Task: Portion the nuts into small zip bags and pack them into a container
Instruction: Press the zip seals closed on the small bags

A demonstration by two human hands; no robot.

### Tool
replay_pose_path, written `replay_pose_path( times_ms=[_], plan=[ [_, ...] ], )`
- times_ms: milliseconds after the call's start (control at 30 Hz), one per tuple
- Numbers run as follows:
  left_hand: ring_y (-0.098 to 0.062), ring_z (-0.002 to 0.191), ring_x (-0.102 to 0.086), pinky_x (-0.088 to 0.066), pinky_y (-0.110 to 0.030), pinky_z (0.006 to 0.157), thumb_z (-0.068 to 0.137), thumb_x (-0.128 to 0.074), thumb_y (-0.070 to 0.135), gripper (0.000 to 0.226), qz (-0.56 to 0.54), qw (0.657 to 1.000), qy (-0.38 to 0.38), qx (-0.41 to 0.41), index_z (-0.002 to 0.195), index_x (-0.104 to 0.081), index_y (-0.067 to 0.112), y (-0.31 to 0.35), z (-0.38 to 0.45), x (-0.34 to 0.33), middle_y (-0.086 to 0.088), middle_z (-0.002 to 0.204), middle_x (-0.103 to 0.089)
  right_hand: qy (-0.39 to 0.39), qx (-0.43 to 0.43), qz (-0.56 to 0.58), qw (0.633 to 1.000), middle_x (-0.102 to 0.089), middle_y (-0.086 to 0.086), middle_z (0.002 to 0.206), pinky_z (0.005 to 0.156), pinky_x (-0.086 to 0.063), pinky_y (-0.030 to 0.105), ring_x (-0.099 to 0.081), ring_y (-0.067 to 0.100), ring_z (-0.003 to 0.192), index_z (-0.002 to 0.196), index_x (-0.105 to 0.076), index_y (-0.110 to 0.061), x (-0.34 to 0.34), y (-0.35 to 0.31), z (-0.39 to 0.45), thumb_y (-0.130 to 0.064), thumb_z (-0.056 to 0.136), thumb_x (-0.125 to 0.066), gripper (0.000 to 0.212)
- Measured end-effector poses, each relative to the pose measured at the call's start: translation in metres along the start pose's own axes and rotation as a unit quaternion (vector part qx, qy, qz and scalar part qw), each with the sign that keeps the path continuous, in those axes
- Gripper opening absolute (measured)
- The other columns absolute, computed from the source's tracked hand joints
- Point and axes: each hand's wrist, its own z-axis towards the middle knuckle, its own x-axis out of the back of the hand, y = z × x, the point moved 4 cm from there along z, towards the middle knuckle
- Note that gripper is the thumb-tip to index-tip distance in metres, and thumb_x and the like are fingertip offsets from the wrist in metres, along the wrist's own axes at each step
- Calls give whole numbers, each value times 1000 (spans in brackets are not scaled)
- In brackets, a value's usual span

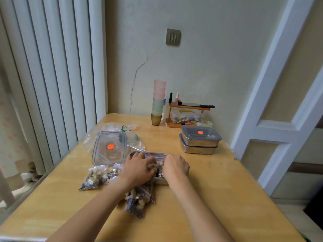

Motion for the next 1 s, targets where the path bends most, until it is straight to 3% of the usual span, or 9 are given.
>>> replay_pose_path(
  times_ms=[100, 233, 333, 567, 733, 900, 1000],
  plan=[
    [-17, 114, -41, -34, -39, 104, 92, -41, 61, 38, -11, 1000, 16, 6, 118, -61, 41, -3, -1, -5, 6, 103, -39, -6, 51, 44, 998, -49, 10, 133, 94, -49, 39, -56, 30, 121, 132, -53, -13, -1, -4, 0, -9, 99, -60, 33],
    [-18, 113, -42, -37, -38, 101, 76, -26, 67, 63, -32, 999, 22, 0, 112, -69, 37, -2, -1, -4, 7, 100, -41, -40, 88, 89, 991, -55, 5, 123, 95, -49, 37, -59, 29, 116, 115, -68, -14, -8, -8, 0, -21, 100, -61, 18],
    [-16, 115, -42, -35, -39, 102, 90, -44, 63, 43, -17, 1000, 19, -7, 114, -68, 38, -2, 0, -3, 9, 101, -42, -59, 88, 77, 991, -55, 7, 126, 97, -49, 37, -59, 31, 118, 117, -68, -13, -6, -9, 4, -19, 98, -67, 20],
    [-15, 116, -44, -33, -39, 99, 96, -47, 55, 34, -49, 998, 30, 2, 119, -68, 42, -6, -4, -4, 8, 99, -42, -79, 64, 66, 993, -51, 10, 128, 94, -48, 37, -58, 35, 116, 119, -61, -14, -9, -10, 9, -23, 100, -63, 21],
    [-15, 116, -45, -34, -40, 100, 95, -47, 56, 33, -61, 998, 21, 23, 118, -67, 43, -9, -5, -6, 7, 105, -46, -95, 53, -2, 994, -48, 10, 140, 100, -46, 37, -52, 33, 130, 136, -56, -18, -7, -18, 12, -21, 102, -59, 34],
    [-19, 116, -43, -36, -42, 101, 99, -41, 53, 36, -36, 999, -7, 12, 123, -64, 41, -8, -5, -6, 6, 102, -42, -99, 70, -63, 991, -37, 18, 153, 111, -40, 41, -40, 36, 140, 155, -31, -6, -15, -31, 10, -20, 105, -54, 57],
    [-17, 111, -46, -40, -41, 100, 99, -33, 55, 45, -137, 991, 9, -10, 124, -66, 36, -14, -7, 1, 4, 106, -50, -109, 73, -43, 990, -39, 15, 150, 109, -42, 40, -43, 35, 137, 150, -39, -8, -9, -30, 13, -22, 104, -52, 49]
  ],
)
